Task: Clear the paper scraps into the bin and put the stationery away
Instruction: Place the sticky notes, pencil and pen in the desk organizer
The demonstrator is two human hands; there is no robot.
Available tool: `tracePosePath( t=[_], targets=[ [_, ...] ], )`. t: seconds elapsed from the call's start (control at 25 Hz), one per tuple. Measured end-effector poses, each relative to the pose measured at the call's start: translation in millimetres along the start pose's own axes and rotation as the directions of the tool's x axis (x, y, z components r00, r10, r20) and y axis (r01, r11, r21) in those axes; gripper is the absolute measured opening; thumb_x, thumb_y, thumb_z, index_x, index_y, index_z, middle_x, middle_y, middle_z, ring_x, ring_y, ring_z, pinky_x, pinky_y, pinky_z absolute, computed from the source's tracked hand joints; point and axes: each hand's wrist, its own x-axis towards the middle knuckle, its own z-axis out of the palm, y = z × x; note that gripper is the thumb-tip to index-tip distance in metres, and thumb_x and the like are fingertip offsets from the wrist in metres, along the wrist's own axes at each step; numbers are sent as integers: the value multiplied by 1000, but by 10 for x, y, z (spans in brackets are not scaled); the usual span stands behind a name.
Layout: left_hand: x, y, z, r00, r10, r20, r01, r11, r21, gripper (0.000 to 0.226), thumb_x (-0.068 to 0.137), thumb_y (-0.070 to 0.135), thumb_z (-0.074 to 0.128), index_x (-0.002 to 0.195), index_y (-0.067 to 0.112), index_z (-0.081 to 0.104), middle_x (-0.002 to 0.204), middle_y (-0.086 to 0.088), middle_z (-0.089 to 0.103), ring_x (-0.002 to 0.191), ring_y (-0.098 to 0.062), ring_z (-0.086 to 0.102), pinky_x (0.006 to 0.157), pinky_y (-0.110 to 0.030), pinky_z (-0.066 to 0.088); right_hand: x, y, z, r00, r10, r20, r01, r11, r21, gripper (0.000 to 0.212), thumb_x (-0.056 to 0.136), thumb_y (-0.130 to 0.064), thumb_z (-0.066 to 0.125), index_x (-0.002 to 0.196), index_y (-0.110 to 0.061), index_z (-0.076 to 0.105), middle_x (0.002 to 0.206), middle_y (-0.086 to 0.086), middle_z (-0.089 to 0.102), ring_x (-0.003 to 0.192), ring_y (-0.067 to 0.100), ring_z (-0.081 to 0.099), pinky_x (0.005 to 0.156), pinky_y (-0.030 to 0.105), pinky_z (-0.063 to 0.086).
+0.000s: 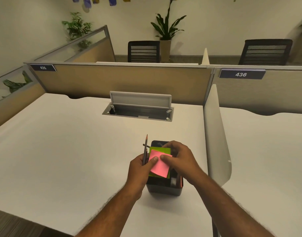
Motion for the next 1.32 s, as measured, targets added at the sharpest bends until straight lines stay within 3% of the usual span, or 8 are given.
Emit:
tracePosePath(
  t=[0.24, 0.48, 0.68, 0.84, 1.04, 1.12, 1.2, 1.32],
  targets=[
    [90, 168, -74, 998, -12, -62, 7, 997, -79, 29, 107, 33, 52, 104, 15, 74, 95, -1, 82, 80, -18, 79, 68, -27, 44, -157, 74, -240, 961, 71, -267, -42, 993, 112, 22, 90, -11, 79, 98, -21, 60, 95, 8, 69, 86, 31, 69, 59, 39, 61],
    [224, 106, -29, 995, -63, 80, 74, 987, -142, 30, 110, 21, 43, 109, 8, 70, 77, -5, 65, 53, -9, 47, 42, -21, 32, -462, 221, -265, 868, 69, -491, -115, 991, -63, 39, 88, -14, 76, 116, -33, 57, 103, -4, 70, 81, 16, 70, 63, 45, 65],
    [326, 188, -3, 981, -71, 182, 119, 956, -266, 31, 110, 21, 43, 108, 5, 70, 77, -8, 68, 62, -16, 60, 53, -28, 51, -629, 206, -47, 824, 16, -566, -174, 958, -226, 29, 90, -19, 76, 104, -32, 55, 94, -18, 65, 84, 9, 66, 64, 27, 56],
    [359, 198, 5, 956, -40, 291, 128, 948, -290, 32, 111, 21, 44, 112, 3, 70, 85, -13, 73, 74, -22, 69, 67, -35, 58, -722, 286, 203, 825, -21, -565, -218, 910, -352, 24, 92, -19, 68, 82, -25, 47, 75, -7, 57, 68, 13, 53, 55, 21, 39],
    [368, 197, -30, 918, -40, 394, 103, 985, -140, 31, 112, 25, 41, 113, 7, 66, 72, -5, 54, 51, -12, 41, 47, -26, 38, -724, 436, 412, 854, -95, -511, -214, 832, -512, 31, 93, -34, 75, 77, -28, 50, 79, -10, 52, 68, 14, 52, 55, 15, 33],
    [365, 195, -82, 885, -64, 460, 115, 990, -83, 30, 111, 22, 40, 109, 7, 66, 68, -3, 47, 50, -10, 33, 46, -25, 28, -669, 348, 437, 839, -102, -535, -187, 868, -460, 21, 92, -33, 76, 80, -30, 59, 81, -11, 60, 72, 12, 58, 59, 15, 40],
    [339, 209, -134, 834, -92, 544, 120, 993, -17, 30, 104, 16, 40, 97, 8, 68, 66, -4, 46, 51, -12, 30, 47, -25, 24, -562, 124, 435, 847, -30, -531, -118, 963, -243, 8, 93, -35, 76, 91, -32, 69, 85, -12, 69, 78, 10, 65, 65, 16, 51],
    [279, 263, -183, 788, -115, 605, 25, 987, 156, 28, 89, 21, 43, 74, 21, 66, 67, -7, 48, 52, -14, 34, 51, -27, 28, -340, -183, 432, 922, 126, -367, -126, 992, 24, 24, 91, -45, 78, 111, -33, 73, 97, -11, 74, 89, 8, 71, 78, 23, 61]
  ],
)
